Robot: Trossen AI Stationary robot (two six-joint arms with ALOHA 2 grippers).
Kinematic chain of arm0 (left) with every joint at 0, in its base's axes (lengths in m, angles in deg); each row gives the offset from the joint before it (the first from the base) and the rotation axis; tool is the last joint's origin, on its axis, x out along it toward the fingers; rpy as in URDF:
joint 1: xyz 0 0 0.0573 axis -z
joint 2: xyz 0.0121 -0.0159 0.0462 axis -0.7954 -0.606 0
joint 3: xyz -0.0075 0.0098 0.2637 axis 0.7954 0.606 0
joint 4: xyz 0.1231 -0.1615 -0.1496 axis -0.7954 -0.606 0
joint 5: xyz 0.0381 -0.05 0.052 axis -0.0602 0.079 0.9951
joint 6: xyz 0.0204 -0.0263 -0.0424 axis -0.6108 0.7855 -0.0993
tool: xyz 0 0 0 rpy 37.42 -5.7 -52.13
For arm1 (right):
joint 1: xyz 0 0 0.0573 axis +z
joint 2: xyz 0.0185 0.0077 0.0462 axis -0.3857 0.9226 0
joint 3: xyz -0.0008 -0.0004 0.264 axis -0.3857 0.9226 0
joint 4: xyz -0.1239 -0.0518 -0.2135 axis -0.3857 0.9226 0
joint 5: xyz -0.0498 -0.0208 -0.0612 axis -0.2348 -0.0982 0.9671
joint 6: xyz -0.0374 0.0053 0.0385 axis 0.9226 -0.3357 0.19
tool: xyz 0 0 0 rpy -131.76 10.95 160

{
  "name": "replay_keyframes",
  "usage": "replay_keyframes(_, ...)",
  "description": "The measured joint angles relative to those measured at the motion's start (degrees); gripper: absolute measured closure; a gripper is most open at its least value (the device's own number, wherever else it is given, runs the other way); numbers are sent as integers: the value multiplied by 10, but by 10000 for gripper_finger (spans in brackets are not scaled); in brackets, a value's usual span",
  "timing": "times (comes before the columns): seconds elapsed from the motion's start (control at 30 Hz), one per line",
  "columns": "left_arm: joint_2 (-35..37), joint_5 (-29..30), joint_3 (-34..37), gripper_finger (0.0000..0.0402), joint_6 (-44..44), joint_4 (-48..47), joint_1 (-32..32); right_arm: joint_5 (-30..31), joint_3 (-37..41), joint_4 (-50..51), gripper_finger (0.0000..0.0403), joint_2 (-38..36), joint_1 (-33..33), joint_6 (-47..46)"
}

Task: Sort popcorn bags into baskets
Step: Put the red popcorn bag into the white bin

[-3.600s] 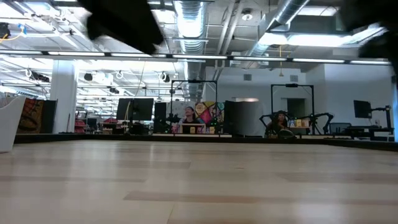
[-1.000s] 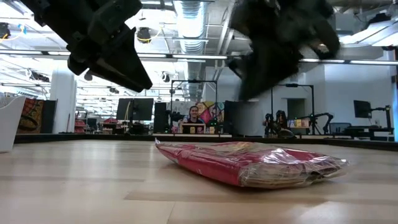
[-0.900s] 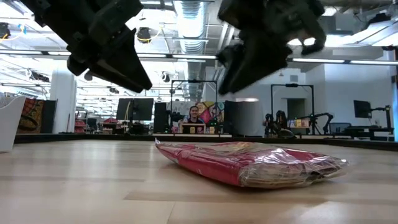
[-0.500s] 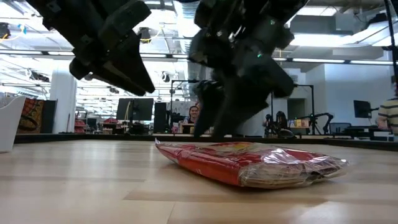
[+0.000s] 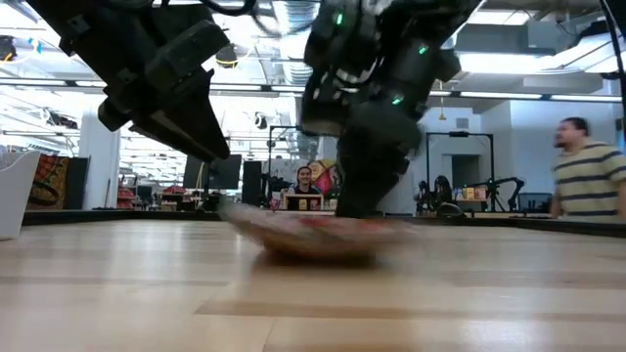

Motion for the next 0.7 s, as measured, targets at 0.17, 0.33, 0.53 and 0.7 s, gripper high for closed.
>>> replay_keyframes(0.17,0,0,0,274,8,-6,0,28,18,24,390,-26,-42,-146)
replay_keyframes(0.33,-2,0,0,274,32,-20,8,29,55,22,331,-71,-68,-202)
replay_keyframes(0.53,-7,19,0,274,53,-36,13,29,74,8,223,-134,-87,-184)
replay_keyframes(0.7,-7,33,0,274,63,-35,9,37,74,-49,138,-155,-108,-103)
